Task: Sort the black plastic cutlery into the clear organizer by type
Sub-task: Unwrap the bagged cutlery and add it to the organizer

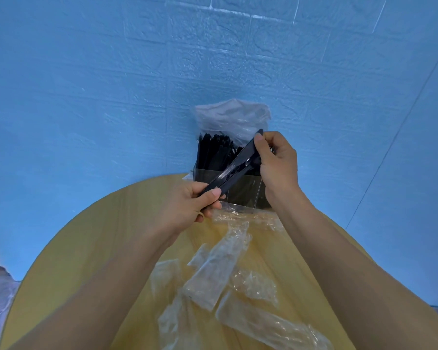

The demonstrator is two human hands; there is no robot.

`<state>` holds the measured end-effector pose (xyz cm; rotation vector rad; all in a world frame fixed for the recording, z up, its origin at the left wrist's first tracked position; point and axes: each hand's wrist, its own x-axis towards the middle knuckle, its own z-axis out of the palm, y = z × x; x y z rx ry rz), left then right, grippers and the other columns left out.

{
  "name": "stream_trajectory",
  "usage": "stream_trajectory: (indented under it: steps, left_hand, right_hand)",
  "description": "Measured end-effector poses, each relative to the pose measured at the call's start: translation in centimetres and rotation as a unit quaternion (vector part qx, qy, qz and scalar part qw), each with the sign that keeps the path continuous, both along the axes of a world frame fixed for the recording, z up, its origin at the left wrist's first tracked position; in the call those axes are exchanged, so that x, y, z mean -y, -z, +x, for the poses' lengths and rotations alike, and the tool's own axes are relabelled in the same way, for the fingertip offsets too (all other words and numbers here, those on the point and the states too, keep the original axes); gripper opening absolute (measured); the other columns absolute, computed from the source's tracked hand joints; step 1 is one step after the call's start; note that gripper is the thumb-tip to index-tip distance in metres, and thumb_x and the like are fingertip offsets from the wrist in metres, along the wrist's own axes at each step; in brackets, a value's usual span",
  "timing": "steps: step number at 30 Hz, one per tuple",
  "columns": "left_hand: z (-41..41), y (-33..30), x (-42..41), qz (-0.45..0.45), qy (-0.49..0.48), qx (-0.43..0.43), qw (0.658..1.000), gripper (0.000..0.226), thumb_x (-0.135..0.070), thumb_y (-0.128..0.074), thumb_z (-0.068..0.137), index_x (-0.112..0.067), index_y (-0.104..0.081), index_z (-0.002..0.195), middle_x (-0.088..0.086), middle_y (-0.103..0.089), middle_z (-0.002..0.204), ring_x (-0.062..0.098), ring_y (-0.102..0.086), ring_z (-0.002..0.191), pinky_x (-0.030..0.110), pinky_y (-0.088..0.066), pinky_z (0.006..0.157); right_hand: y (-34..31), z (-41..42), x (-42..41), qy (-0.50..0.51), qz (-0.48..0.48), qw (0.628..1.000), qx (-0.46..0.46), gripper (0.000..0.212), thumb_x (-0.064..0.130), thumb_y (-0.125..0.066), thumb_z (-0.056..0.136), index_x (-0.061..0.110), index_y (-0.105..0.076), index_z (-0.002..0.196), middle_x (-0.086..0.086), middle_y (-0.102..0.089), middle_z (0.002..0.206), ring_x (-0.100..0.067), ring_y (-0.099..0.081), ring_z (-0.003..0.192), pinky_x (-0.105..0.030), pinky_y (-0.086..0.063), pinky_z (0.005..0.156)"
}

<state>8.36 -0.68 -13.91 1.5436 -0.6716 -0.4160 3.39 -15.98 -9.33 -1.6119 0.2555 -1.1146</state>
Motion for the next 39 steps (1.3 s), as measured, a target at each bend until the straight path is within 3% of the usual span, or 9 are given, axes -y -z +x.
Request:
stream_trajectory:
  steps: [3, 6, 8, 14, 21, 25, 28, 34, 39]
  left_hand:
    - [0.9, 0.9, 0.1, -0.020, -0.031, -0.030, 0.999, 0.014, -0.016, -0.055, 0.093, -0.012, -0.067, 0.086, -0.008, -0.063, 0.059, -0.003, -0.052, 0.047, 0.010, -0.043, 0.049]
    - [1.7, 2.3, 0.0, -0.039, -0.070, -0.053, 0.995, 0.013, -0.013, -0.055, 0.093, -0.006, -0.066, 0.091, -0.002, -0.063, 0.063, -0.003, -0.056, 0.049, 0.011, -0.048, 0.052]
    - [2.3, 3.4, -0.2, -0.057, -0.106, -0.066, 0.991, 0.014, -0.012, -0.055, 0.093, -0.002, -0.066, 0.094, 0.001, -0.063, 0.065, -0.001, -0.059, 0.051, 0.011, -0.049, 0.053]
    - [3.0, 4.5, -0.5, -0.106, -0.189, -0.060, 0.974, 0.015, -0.013, -0.053, 0.095, -0.010, -0.063, 0.083, 0.002, -0.065, 0.069, 0.004, -0.064, 0.057, 0.013, -0.051, 0.055]
    - [3.0, 4.9, -0.9, -0.119, -0.235, -0.034, 0.964, 0.012, -0.010, -0.051, 0.096, -0.005, -0.060, 0.092, 0.008, -0.064, 0.076, 0.002, -0.064, 0.056, 0.013, -0.051, 0.055]
    - [2.8, 5.0, -0.7, -0.124, -0.240, -0.018, 0.963, 0.011, -0.010, -0.051, 0.095, -0.004, -0.060, 0.094, 0.007, -0.064, 0.075, 0.004, -0.064, 0.058, 0.013, -0.051, 0.056]
    - [2.8, 4.9, -0.6, -0.125, -0.239, -0.005, 0.963, 0.011, -0.011, -0.052, 0.095, -0.007, -0.061, 0.092, 0.004, -0.065, 0.075, 0.007, -0.065, 0.062, 0.014, -0.051, 0.058]
    - [2.6, 4.9, -0.7, -0.132, -0.235, 0.002, 0.963, 0.015, -0.011, -0.051, 0.096, -0.017, -0.060, 0.086, 0.004, -0.066, 0.077, 0.011, -0.066, 0.067, 0.017, -0.053, 0.061]
    - [2.5, 4.7, -0.7, -0.147, -0.221, -0.005, 0.964, 0.011, -0.009, -0.051, 0.095, -0.012, -0.061, 0.094, 0.004, -0.068, 0.079, 0.006, -0.065, 0.064, 0.015, -0.052, 0.061]
  right_hand:
    - [-0.9, 1.4, 0.5, 0.022, 0.029, 0.998, 0.044, 0.026, 0.017, -0.054, 0.096, 0.022, -0.054, 0.070, 0.005, -0.050, 0.071, -0.010, -0.044, 0.070, -0.025, -0.037, 0.069]
    - [-2.3, 2.0, 1.3, 0.058, 0.071, 0.987, 0.134, 0.029, 0.013, -0.051, 0.096, 0.022, -0.049, 0.069, 0.008, -0.043, 0.062, -0.010, -0.038, 0.058, -0.027, -0.032, 0.058]
    - [-2.9, 2.3, 1.7, 0.090, 0.046, 0.982, 0.162, 0.027, 0.011, -0.048, 0.098, 0.021, -0.046, 0.073, 0.008, -0.043, 0.060, -0.010, -0.040, 0.052, -0.027, -0.037, 0.054]
    - [-1.0, 3.3, 0.7, 0.122, -0.123, 0.980, 0.102, 0.014, 0.012, -0.046, 0.098, 0.019, -0.045, 0.086, 0.013, -0.046, 0.071, -0.004, -0.050, 0.057, -0.027, -0.049, 0.062]
    - [-0.6, 4.0, 1.0, 0.171, -0.138, 0.966, 0.134, 0.005, 0.011, -0.046, 0.097, 0.014, -0.046, 0.093, 0.014, -0.046, 0.073, -0.006, -0.049, 0.058, -0.027, -0.048, 0.061]
    - [0.3, 4.3, 1.0, 0.163, -0.192, 0.964, 0.086, 0.010, 0.011, -0.049, 0.095, 0.009, -0.052, 0.104, 0.012, -0.049, 0.073, -0.010, -0.049, 0.061, -0.028, -0.044, 0.060]
    - [1.1, 5.0, 0.2, 0.143, -0.255, 0.956, 0.031, 0.020, 0.010, -0.051, 0.095, 0.008, -0.051, 0.115, -0.002, -0.057, 0.076, -0.018, -0.053, 0.062, -0.026, -0.040, 0.059]
    - [1.9, 6.4, -0.2, 0.139, -0.324, 0.934, -0.067, 0.016, 0.011, -0.058, 0.092, 0.005, -0.058, 0.107, -0.005, -0.054, 0.085, -0.021, -0.049, 0.089, -0.028, -0.038, 0.072]
    - [2.9, 7.2, 0.1, 0.217, -0.454, 0.857, -0.112, 0.024, 0.002, -0.069, 0.077, 0.005, -0.071, 0.101, -0.016, -0.060, 0.102, -0.040, -0.050, 0.095, -0.039, -0.036, 0.075]
